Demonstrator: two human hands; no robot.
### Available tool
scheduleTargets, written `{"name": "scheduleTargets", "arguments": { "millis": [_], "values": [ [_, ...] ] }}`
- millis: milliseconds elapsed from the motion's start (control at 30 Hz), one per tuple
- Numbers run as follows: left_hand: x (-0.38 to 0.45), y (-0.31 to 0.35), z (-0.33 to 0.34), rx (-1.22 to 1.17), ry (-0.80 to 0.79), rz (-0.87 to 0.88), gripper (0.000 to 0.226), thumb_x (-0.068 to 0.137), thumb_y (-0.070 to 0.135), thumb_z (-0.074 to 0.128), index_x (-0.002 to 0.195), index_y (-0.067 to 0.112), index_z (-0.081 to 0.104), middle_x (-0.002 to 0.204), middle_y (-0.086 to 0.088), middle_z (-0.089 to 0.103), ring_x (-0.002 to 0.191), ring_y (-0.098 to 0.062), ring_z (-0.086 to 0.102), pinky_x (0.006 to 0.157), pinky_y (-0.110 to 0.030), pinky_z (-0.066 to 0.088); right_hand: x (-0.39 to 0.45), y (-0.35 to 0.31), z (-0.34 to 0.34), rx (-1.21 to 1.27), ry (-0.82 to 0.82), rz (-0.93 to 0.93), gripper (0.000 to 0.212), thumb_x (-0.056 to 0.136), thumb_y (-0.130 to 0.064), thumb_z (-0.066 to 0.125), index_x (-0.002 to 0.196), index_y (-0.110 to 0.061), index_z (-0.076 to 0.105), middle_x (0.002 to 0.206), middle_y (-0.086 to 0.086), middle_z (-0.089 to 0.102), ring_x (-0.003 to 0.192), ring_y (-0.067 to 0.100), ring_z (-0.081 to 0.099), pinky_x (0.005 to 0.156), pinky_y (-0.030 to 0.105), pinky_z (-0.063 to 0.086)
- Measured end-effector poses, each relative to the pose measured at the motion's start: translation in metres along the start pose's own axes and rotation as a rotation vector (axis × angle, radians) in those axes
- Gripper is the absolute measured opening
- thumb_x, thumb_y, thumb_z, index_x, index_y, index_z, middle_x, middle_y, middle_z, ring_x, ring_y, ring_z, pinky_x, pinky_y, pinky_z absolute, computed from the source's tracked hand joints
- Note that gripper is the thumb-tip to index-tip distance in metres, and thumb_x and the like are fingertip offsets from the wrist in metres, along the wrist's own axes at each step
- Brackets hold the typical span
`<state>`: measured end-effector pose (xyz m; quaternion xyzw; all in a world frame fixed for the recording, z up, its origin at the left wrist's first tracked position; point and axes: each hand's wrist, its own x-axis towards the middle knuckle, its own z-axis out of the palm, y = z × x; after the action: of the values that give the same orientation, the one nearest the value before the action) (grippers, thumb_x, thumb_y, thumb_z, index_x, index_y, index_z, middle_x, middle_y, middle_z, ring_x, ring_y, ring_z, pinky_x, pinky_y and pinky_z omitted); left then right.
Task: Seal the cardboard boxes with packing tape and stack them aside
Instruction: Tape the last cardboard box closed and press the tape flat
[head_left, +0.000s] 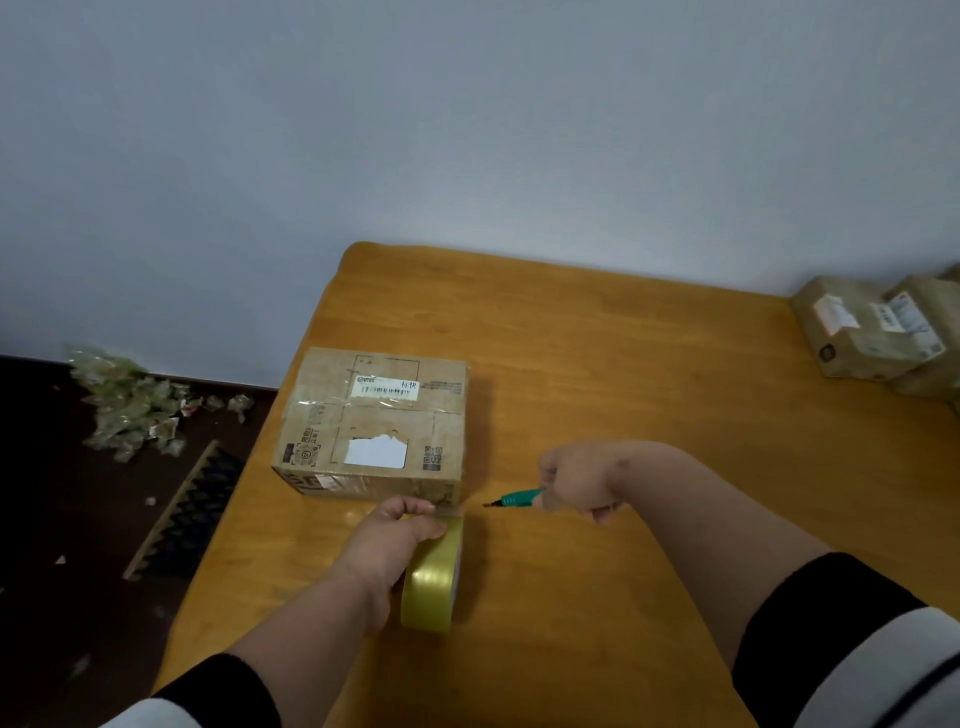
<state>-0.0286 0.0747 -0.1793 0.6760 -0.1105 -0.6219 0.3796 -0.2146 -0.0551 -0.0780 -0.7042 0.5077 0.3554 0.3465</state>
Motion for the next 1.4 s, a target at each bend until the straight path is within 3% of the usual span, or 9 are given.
{"name": "scheduleTargets", "arguments": {
  "millis": [233, 400, 467, 567, 733, 900, 1033, 1200, 1400],
  "values": [
    [-0.004, 0.002, -0.002, 0.135, 0.011, 0.049, 0.005, 0.089, 0.027, 0.068, 0.087, 0.022, 0.067, 0.093, -0.007, 0.073, 0.082, -0.025, 0.064, 0.066, -0.03, 0.047, 0.033, 0.016, 0.04, 0.084, 0.112, 0.046, 0.03, 0.1, -0.022, 0.049, 0.128, -0.02, 0.039, 0.109, 0.008, 0.057, 0.085, 0.021, 0.058, 0.07, 0.034, 0.046],
    [-0.009, -0.003, -0.008, 0.177, 0.004, 0.027, 0.011, 0.093, 0.026, 0.065, 0.083, 0.021, 0.066, 0.095, -0.012, 0.073, 0.087, -0.029, 0.065, 0.075, -0.037, 0.048, 0.054, 0.017, 0.084, 0.065, 0.235, 0.086, 0.036, 0.094, -0.017, 0.054, 0.126, -0.021, 0.038, 0.105, 0.006, 0.052, 0.088, 0.022, 0.057, 0.069, 0.035, 0.048],
    [-0.01, -0.007, -0.01, 0.219, 0.001, 0.022, 0.009, 0.093, 0.025, 0.064, 0.086, 0.019, 0.066, 0.099, -0.015, 0.072, 0.09, -0.032, 0.067, 0.076, -0.037, 0.049, 0.058, 0.017, 0.094, -0.022, 0.318, 0.084, 0.036, 0.09, -0.019, 0.056, 0.122, -0.02, 0.041, 0.114, 0.006, 0.053, 0.1, 0.025, 0.057, 0.078, 0.036, 0.048],
    [-0.012, -0.008, -0.011, 0.26, 0.014, 0.026, 0.009, 0.092, 0.025, 0.066, 0.087, 0.018, 0.066, 0.1, -0.017, 0.071, 0.085, -0.029, 0.065, 0.073, -0.036, 0.049, 0.061, 0.015, 0.094, -0.091, 0.407, 0.058, 0.038, 0.088, -0.027, 0.052, 0.125, -0.023, 0.046, 0.126, 0.005, 0.047, 0.117, 0.027, 0.046, 0.093, 0.04, 0.043],
    [-0.016, -0.002, -0.01, 0.295, 0.029, 0.046, 0.023, 0.091, 0.032, 0.068, 0.096, 0.01, 0.065, 0.097, -0.016, 0.072, 0.095, -0.035, 0.068, 0.077, -0.038, 0.051, 0.054, -0.007, 0.07, 0.188, 0.69, -0.197, 0.066, 0.09, -0.058, 0.045, 0.146, -0.026, 0.033, 0.144, 0.0, 0.038, 0.133, 0.023, 0.034, 0.108, 0.043, 0.035],
    [-0.021, 0.004, -0.015, 0.39, 0.043, 0.081, 0.02, 0.093, 0.033, 0.063, 0.095, 0.013, 0.063, 0.098, -0.013, 0.072, 0.082, -0.022, 0.06, 0.066, -0.03, 0.04, 0.054, -0.05, 0.06, -0.033, 0.822, -0.47, 0.074, 0.086, -0.071, 0.038, 0.149, -0.036, 0.024, 0.159, -0.005, 0.022, 0.144, 0.021, 0.017, 0.113, 0.048, 0.025],
    [-0.021, 0.006, -0.023, 0.43, 0.044, 0.098, 0.019, 0.094, 0.033, 0.062, 0.095, 0.013, 0.063, 0.095, -0.01, 0.072, 0.077, -0.018, 0.058, 0.059, -0.028, 0.037, 0.067, -0.06, 0.06, -0.21, 0.844, -0.447, 0.059, 0.093, -0.059, 0.046, 0.147, -0.041, 0.029, 0.16, -0.004, 0.022, 0.142, 0.029, 0.023, 0.112, 0.048, 0.023],
    [-0.02, 0.009, -0.026, 0.43, 0.05, 0.112, 0.013, 0.094, 0.027, 0.062, 0.092, 0.014, 0.062, 0.09, -0.009, 0.07, 0.076, -0.016, 0.056, 0.059, -0.025, 0.039, 0.069, -0.066, 0.063, -0.257, 0.91, -0.406, 0.055, 0.091, -0.048, 0.058, 0.14, -0.035, 0.038, 0.15, 0.002, 0.034, 0.113, 0.031, 0.052, 0.093, 0.043, 0.035],
    [-0.021, 0.009, -0.025, 0.43, 0.047, 0.118, 0.015, 0.094, 0.026, 0.062, 0.095, 0.011, 0.064, 0.08, 0.001, 0.065, 0.069, -0.011, 0.051, 0.054, -0.022, 0.035, 0.064, -0.078, 0.059, -0.217, 0.976, -0.335, 0.041, 0.086, -0.063, 0.055, 0.113, -0.033, 0.05, 0.119, 0.0, 0.045, 0.098, 0.026, 0.052, 0.089, 0.042, 0.034]
  ]
}}
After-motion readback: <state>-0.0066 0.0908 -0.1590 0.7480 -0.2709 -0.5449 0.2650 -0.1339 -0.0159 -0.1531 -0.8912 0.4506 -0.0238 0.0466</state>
